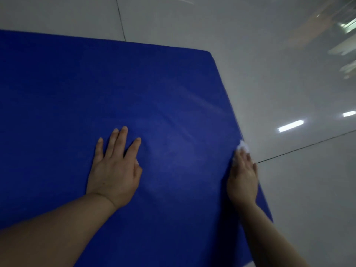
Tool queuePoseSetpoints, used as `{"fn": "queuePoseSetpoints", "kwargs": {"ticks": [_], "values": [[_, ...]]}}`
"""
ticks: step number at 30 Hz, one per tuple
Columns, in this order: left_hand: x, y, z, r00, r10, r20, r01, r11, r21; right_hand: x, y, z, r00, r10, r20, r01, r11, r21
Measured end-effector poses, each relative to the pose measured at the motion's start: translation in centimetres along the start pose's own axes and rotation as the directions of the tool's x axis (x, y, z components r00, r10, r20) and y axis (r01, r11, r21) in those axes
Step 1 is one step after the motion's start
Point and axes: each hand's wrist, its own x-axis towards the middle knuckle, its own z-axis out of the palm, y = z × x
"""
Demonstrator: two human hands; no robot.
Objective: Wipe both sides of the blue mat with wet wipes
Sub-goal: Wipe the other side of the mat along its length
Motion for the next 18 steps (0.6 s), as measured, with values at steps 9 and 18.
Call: {"fn": "queuePoseSetpoints", "kwargs": {"ticks": [9,18], "values": [[0.0,-0.1,0.1,1.0,0.014,-0.017,-0.015,1.0,-0.027,-0.8,1.9,0.1,1.0,0.006,0.027,-0.007,1.0,0.013],[0.1,0.0,-0.3,1.0,-0.011,-0.001,0.011,0.998,-0.055,-10.1,-4.9,0.4,0.749,-0.632,0.2,0.617,0.775,0.138]]}}
